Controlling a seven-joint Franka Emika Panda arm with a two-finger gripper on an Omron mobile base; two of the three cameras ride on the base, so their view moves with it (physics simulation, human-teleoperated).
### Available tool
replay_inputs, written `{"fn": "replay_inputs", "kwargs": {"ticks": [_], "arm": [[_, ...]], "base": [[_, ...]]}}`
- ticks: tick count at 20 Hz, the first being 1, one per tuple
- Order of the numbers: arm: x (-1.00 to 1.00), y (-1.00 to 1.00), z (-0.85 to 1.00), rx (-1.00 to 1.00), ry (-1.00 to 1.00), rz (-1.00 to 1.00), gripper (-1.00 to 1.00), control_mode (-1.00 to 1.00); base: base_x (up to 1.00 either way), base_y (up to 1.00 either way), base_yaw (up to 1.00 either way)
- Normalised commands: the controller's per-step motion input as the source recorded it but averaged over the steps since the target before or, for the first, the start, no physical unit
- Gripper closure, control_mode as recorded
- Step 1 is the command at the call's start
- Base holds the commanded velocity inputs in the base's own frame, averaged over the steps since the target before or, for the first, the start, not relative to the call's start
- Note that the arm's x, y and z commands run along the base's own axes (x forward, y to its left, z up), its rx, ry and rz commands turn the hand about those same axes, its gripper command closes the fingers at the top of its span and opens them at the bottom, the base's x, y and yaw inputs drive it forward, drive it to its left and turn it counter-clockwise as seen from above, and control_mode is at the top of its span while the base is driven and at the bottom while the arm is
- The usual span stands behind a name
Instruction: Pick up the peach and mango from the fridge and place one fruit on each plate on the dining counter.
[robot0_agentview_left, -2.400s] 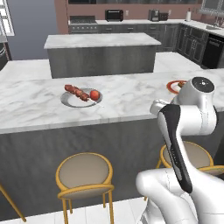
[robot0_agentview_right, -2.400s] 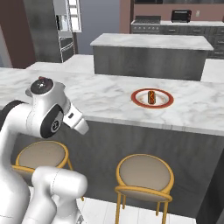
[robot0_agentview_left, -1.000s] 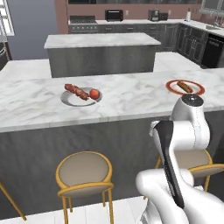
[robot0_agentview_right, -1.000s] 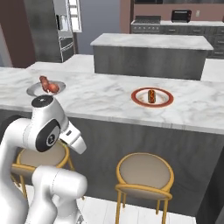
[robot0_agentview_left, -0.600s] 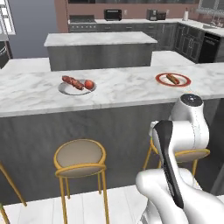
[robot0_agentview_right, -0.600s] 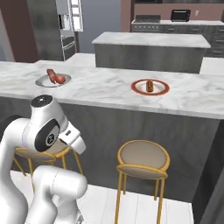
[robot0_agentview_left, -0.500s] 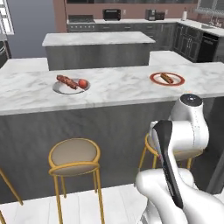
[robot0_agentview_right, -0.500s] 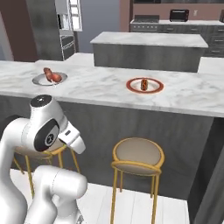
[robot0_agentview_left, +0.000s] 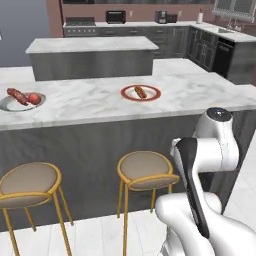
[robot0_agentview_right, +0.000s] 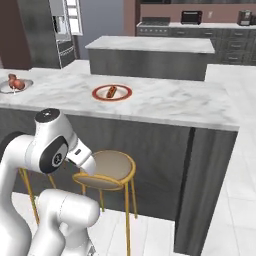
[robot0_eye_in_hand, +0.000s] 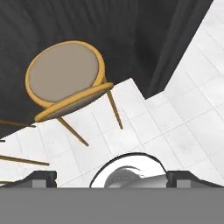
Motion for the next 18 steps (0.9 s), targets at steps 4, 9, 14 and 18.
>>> {"fn": "replay_inputs", "kwargs": {"ticks": [4, 9, 14, 18], "arm": [[0.0, 0.0, 0.0, 0.0, 0.0, 0.0, -1.0, 1.0], [0.0, 0.0, 0.0, 0.0, 0.0, 0.0, -1.0, 1.0], [0.0, 0.0, 0.0, 0.0, 0.0, 0.0, -1.0, 1.0], [0.0, 0.0, 0.0, 0.0, 0.0, 0.0, -1.0, 1.0]], "base": [[0.0, -1.0, 0.0], [0.0, -1.0, 0.0], [0.14, -1.0, 0.0], [0.25, -1.0, 0.0]]}}
